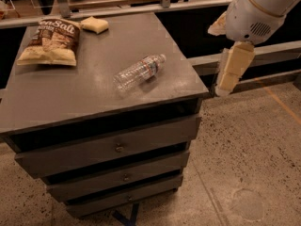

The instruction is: Move water bottle near brown chip bag

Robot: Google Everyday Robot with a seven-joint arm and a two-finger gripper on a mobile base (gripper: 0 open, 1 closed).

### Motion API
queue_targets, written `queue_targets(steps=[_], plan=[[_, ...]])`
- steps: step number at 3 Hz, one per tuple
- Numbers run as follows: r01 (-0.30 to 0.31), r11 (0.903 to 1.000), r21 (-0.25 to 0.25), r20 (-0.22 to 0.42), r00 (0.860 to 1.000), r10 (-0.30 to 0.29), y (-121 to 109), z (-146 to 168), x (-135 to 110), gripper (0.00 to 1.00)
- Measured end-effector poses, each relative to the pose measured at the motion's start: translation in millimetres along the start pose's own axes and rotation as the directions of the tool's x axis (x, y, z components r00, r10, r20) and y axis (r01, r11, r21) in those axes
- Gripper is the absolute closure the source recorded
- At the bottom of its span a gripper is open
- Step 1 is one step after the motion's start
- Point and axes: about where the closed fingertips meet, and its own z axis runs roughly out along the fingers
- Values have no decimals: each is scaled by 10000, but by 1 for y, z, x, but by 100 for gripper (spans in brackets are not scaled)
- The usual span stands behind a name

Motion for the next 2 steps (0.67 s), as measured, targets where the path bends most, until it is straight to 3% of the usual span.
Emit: queue_targets(steps=[1,2], plan=[[930,9956,-114,953,9912,-915,-22,18,-21,0],[1996,9795,-258,1862,9637,-1914,-40,40,-41,0]])
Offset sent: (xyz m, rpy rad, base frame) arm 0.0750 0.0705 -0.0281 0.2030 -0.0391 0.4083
